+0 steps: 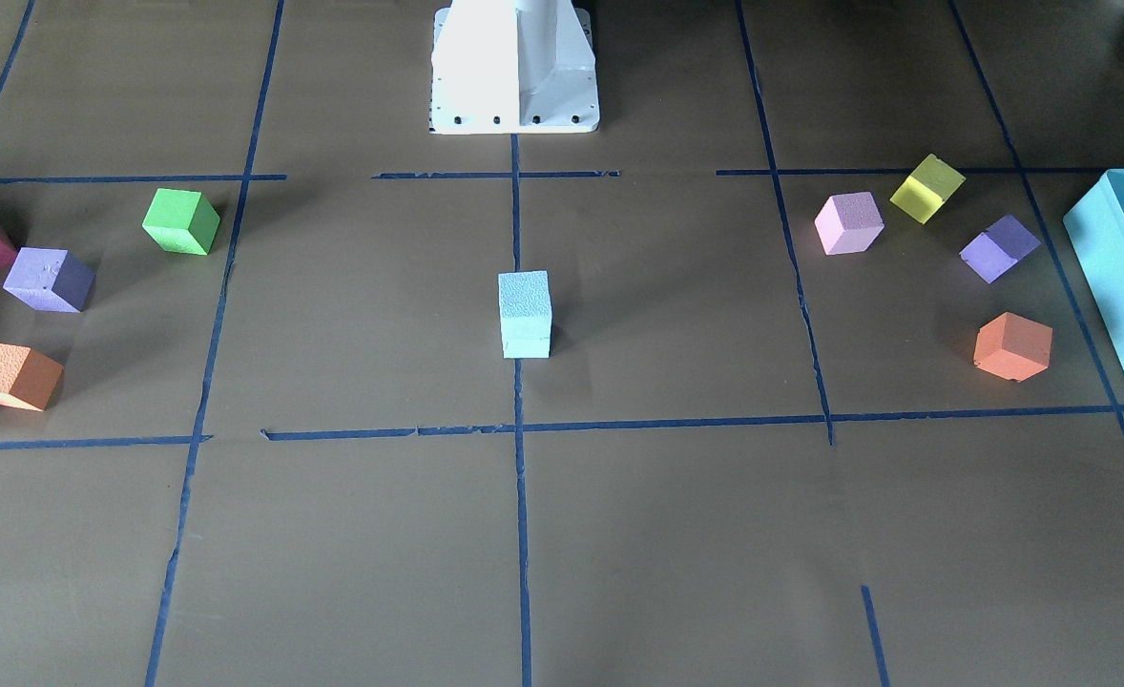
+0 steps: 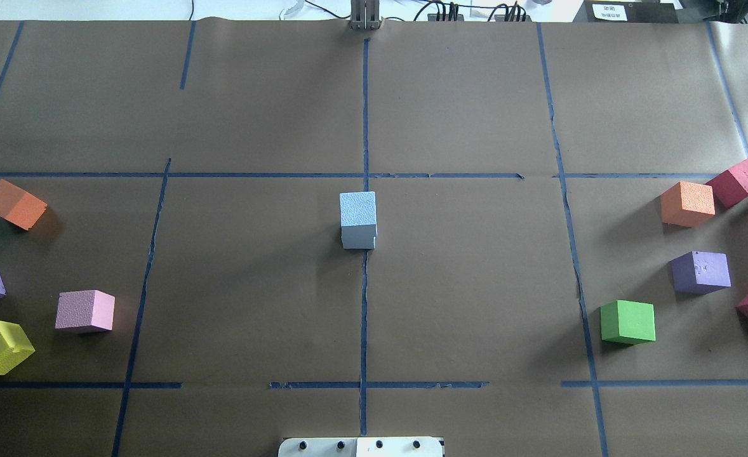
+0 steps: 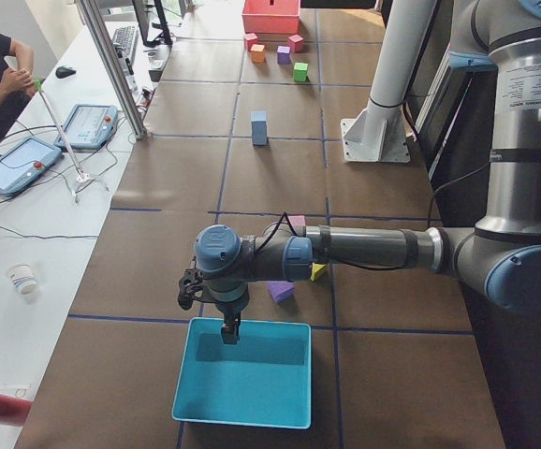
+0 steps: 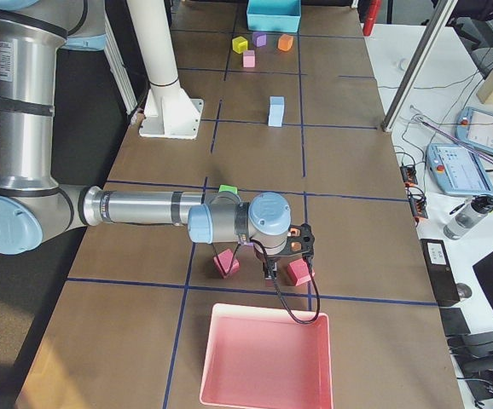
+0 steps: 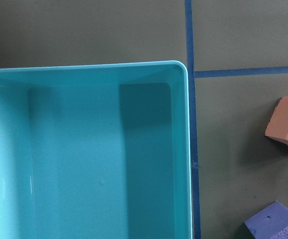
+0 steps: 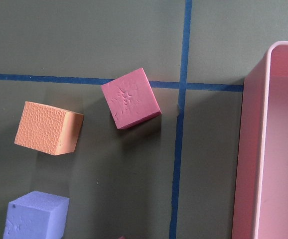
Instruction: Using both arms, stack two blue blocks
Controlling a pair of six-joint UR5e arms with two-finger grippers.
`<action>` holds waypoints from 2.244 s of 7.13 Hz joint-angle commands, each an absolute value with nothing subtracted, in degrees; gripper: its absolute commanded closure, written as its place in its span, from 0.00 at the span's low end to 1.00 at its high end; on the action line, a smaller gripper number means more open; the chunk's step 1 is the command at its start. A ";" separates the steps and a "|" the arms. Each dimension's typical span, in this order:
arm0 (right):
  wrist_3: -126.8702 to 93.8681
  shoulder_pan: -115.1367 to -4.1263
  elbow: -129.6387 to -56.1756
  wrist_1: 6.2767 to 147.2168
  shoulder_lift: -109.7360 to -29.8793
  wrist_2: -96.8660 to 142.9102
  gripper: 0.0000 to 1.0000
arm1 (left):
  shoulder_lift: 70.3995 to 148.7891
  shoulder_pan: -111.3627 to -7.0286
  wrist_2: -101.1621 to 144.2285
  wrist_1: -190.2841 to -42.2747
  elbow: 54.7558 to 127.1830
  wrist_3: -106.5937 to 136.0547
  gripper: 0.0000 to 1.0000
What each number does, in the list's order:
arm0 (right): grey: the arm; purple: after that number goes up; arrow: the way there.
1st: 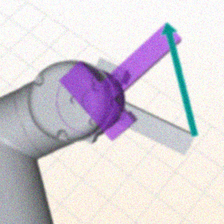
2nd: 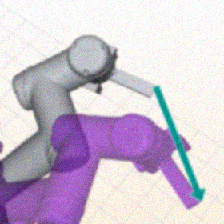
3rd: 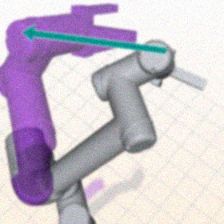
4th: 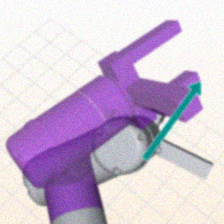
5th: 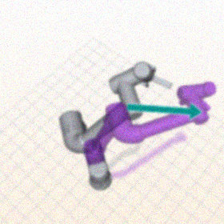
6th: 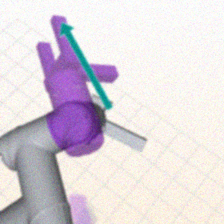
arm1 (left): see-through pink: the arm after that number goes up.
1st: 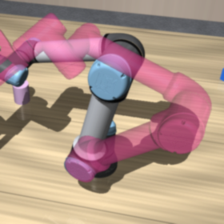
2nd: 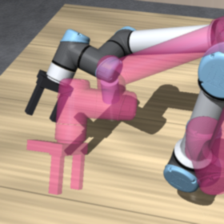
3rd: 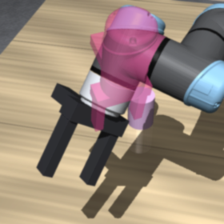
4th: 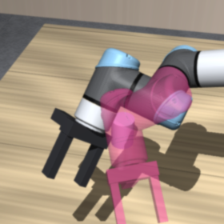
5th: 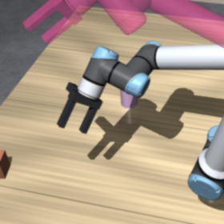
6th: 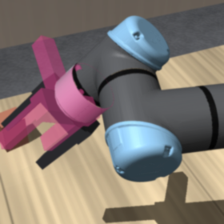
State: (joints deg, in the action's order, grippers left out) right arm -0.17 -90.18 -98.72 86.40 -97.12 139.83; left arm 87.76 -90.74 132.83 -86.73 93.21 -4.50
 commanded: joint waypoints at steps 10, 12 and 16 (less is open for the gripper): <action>0.18 -90.44 -96.77 86.48 -97.12 138.08 0.00 | 87.36 -90.70 136.05 -86.84 92.28 -4.57 0.00; 0.18 -90.44 -96.77 86.48 -97.12 138.16 0.00 | 87.36 -90.70 136.05 -86.84 92.29 -4.66 0.00; 0.18 -90.96 -96.86 86.40 -96.51 138.16 0.00 | 87.36 -90.70 136.05 -86.84 92.20 -4.66 0.00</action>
State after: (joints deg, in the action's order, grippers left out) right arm 0.18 -90.65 -96.85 86.40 -96.92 138.16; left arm 87.36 -90.70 136.05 -86.83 92.20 -4.66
